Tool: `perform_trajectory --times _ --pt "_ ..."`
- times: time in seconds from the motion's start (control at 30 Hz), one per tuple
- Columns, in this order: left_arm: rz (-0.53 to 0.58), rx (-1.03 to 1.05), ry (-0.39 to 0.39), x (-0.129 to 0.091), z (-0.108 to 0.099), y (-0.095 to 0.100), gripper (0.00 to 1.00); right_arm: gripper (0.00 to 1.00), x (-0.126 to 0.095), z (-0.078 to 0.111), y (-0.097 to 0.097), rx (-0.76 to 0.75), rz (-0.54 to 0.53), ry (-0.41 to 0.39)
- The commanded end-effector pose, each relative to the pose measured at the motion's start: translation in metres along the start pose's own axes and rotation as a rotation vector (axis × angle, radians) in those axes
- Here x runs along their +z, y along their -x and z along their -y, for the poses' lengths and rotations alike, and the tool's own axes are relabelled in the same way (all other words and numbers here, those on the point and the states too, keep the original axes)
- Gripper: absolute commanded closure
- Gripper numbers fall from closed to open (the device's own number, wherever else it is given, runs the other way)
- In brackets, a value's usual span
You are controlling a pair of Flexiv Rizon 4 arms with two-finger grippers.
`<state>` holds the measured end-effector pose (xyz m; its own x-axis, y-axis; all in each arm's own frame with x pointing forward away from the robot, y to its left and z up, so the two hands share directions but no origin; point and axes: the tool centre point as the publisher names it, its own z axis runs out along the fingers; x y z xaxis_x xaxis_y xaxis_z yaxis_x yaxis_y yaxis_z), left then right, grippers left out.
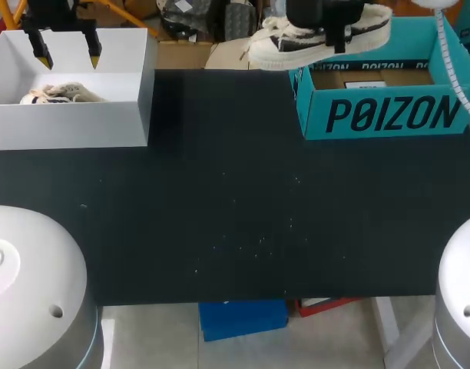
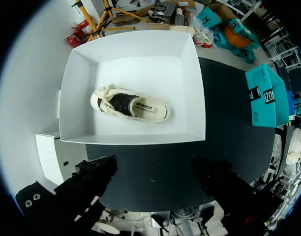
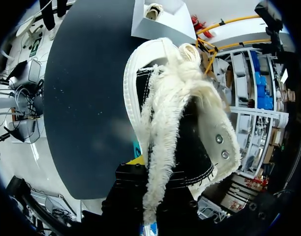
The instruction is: Take the shoe out of the shoebox, open the shoe tongue, remove and reinsert the insole, then place the shoe into the shoebox
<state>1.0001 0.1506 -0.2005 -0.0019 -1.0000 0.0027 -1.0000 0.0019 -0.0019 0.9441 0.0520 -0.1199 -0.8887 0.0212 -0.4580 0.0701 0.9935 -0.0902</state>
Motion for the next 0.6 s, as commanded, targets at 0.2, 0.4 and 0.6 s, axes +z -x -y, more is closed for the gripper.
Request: perform_trajectory --times 0.2,0.4,0.6 --pt "0.001 -0.001 0.002 0.0 0.0 0.0 0.0 1.0 0.014 -0.072 -0.064 0.043 0.0 -0.069" --pt "0.001 -0.001 0.002 0.0 0.0 0.0 0.0 1.0 0.042 -0.107 -0.109 0.095 -0.001 -0.094" --pt "0.001 -0.001 0.002 0.0 0.0 0.0 0.0 1.0 0.082 -0.134 -0.143 0.17 0.001 -0.114"
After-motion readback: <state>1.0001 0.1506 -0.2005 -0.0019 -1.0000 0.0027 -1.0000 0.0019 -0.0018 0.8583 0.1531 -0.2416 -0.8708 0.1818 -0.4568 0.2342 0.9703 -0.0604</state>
